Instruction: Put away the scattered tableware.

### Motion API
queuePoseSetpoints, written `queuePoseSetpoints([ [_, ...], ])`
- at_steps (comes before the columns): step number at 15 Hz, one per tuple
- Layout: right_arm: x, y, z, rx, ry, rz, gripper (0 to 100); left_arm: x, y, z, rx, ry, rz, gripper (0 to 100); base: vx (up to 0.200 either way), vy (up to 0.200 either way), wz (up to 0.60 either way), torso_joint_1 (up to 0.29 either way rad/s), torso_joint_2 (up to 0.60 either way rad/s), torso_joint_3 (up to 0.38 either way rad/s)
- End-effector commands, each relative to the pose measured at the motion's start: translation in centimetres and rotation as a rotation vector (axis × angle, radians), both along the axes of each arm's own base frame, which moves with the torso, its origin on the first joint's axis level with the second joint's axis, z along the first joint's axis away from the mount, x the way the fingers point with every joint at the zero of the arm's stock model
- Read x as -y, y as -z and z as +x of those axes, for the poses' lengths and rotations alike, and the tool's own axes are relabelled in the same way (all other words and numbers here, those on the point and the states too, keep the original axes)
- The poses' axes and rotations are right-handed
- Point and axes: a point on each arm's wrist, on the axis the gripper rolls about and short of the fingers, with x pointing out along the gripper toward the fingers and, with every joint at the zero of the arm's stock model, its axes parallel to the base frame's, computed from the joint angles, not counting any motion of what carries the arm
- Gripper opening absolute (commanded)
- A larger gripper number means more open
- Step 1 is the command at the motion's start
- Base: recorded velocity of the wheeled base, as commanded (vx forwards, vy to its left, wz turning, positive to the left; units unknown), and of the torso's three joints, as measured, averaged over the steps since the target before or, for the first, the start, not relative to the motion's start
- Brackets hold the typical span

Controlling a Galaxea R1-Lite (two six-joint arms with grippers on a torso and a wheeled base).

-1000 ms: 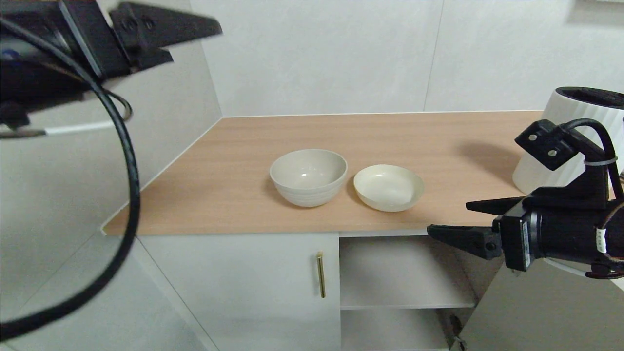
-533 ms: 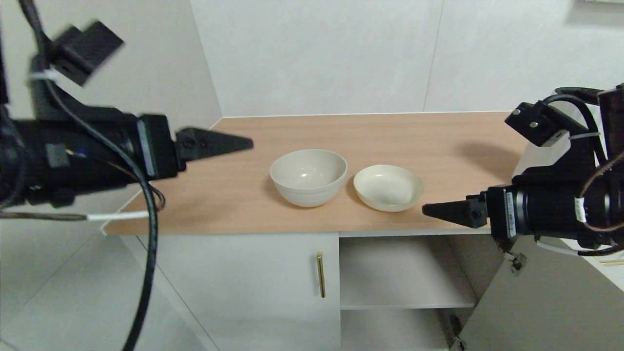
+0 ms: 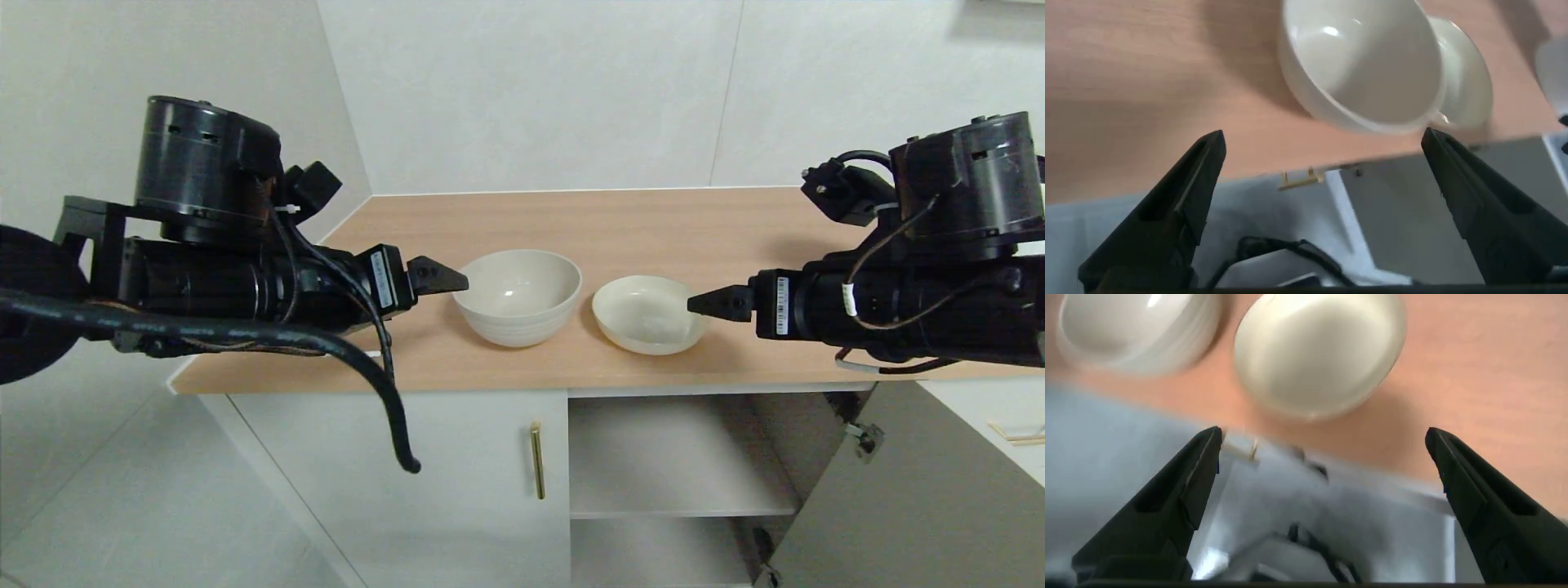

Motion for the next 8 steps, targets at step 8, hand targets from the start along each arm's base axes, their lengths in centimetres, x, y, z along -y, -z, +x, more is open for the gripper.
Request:
queuePoseSetpoints([
  [8,-1.0,1.7,2.4,0.006,0.088,-0.003,100,2.0,1.6,4.9,-0.063,-0.149,-0.108,100,0.000,0.000,0.00,0.000,0.00,0.000],
])
